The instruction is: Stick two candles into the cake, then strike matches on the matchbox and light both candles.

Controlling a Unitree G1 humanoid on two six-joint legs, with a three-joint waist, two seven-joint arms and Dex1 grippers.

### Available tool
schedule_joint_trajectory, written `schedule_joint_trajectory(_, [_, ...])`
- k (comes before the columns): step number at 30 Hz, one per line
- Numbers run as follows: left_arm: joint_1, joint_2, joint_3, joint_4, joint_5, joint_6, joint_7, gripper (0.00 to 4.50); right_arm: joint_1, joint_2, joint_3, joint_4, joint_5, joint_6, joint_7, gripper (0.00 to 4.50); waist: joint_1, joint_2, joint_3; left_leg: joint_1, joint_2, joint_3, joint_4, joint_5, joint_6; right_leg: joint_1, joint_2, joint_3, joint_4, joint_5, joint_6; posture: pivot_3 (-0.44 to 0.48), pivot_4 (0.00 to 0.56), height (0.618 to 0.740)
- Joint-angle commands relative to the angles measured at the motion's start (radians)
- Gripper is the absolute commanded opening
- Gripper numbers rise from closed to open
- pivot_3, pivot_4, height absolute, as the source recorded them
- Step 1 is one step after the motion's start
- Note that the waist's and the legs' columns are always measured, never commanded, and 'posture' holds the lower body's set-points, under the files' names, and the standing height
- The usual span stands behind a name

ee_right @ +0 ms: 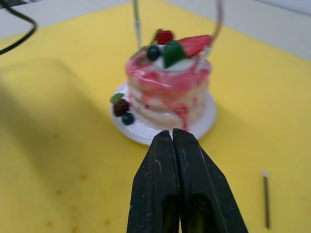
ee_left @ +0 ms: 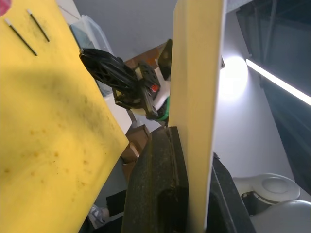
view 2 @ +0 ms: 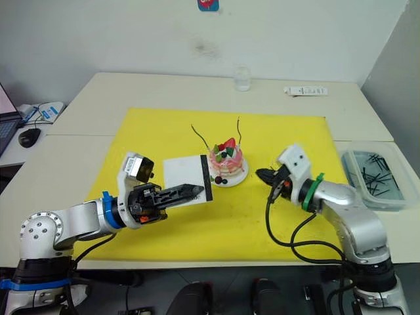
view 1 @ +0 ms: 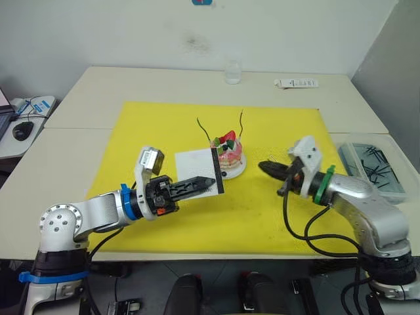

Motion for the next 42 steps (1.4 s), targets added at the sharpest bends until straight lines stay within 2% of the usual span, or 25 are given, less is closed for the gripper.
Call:
schedule_joint_trajectory(1, [0.016,0.009,-0.011,-0.102,-0.007,-0.077,0.012,0.00,0.041,0.014,-0.053,-0.006,-0.024,-0.066,-0.076,1.17,0.000,0.000,0.000,0.000,0.000,0.000,0.000,0.000,0.000,0.000,0.000,0.000,0.000,0.000,0.000,0.000,0.150,0.740])
schedule_joint_trajectory(4, [0.024,-0.011,-0.027,-0.138,0.032,-0.138,0.030,0.00,0.066,0.021,-0.039,0.074,-0.065,-0.169,-0.094,2.20,0.000,0.000,0.000,0.000,0.000,0.000,-0.001,0.000,0.000,0.000,0.000,0.000,0.000,0.000,0.000,0.000,0.150,0.740])
schedule_joint_trajectory(8, [0.027,-0.050,-0.053,-0.162,0.087,-0.206,0.045,0.00,0.033,0.052,-0.020,0.217,-0.107,-0.282,-0.123,3.62,-0.001,0.000,0.000,0.001,0.000,0.001,0.001,0.000,0.000,0.000,0.001,0.001,0.000,-0.001,-0.002,0.000,0.150,0.740])
schedule_joint_trajectory(12, [0.036,-0.081,-0.076,-0.187,0.109,-0.247,0.057,0.00,-0.012,0.084,0.004,0.355,-0.137,-0.374,-0.131,3.62,-0.002,0.000,0.000,0.000,0.000,0.002,0.002,0.000,0.000,0.000,0.001,0.002,0.000,0.000,-0.001,0.000,0.150,0.740])
schedule_joint_trajectory(19, [0.056,-0.077,-0.089,-0.204,0.110,-0.275,0.053,0.00,-0.111,0.133,0.032,0.546,-0.147,-0.436,-0.134,3.62,-0.002,0.001,0.000,0.000,0.000,0.001,0.001,0.000,0.000,0.000,0.003,0.001,0.000,0.001,0.001,0.000,0.150,0.740])
schedule_joint_trajectory(29, [0.070,-0.062,-0.085,-0.211,0.117,-0.297,0.052,0.00,-0.151,0.177,0.062,0.676,-0.181,-0.441,-0.153,3.62,-0.003,0.001,0.000,0.000,0.001,0.000,0.001,0.000,0.000,0.001,0.006,0.001,0.001,0.001,0.001,0.000,0.150,0.740])
schedule_joint_trajectory(30, [0.073,-0.060,-0.085,-0.214,0.114,-0.298,0.053,0.00,-0.151,0.177,0.058,0.681,-0.181,-0.443,-0.156,3.27,-0.004,0.001,0.000,0.001,0.001,0.000,0.001,0.000,0.000,0.001,0.006,0.001,0.001,0.001,0.001,0.000,0.150,0.740])
schedule_joint_trajectory(31, [0.077,-0.059,-0.085,-0.219,0.112,-0.299,0.054,0.00,-0.150,0.176,0.055,0.682,-0.179,-0.443,-0.154,3.10,-0.004,0.001,0.000,0.001,0.001,0.000,0.001,0.000,0.000,0.001,0.006,0.001,0.001,0.001,0.001,0.000,0.150,0.740])
schedule_joint_trajectory(37, [0.091,-0.061,-0.094,-0.238,0.109,-0.309,0.063,0.00,-0.133,0.167,0.055,0.663,-0.171,-0.420,-0.144,0.97,-0.003,0.001,0.000,0.001,0.001,0.000,0.001,0.000,0.000,0.001,0.006,0.001,0.001,0.001,0.001,0.000,0.150,0.740])
schedule_joint_trajectory(42, [0.089,-0.057,-0.097,-0.238,0.109,-0.314,0.065,0.00,-0.136,0.171,0.058,0.677,-0.178,-0.417,-0.152,0.97,-0.003,0.001,0.000,0.001,0.001,0.000,0.001,0.000,0.000,0.001,0.006,0.001,0.001,0.001,0.001,0.000,0.150,0.740])
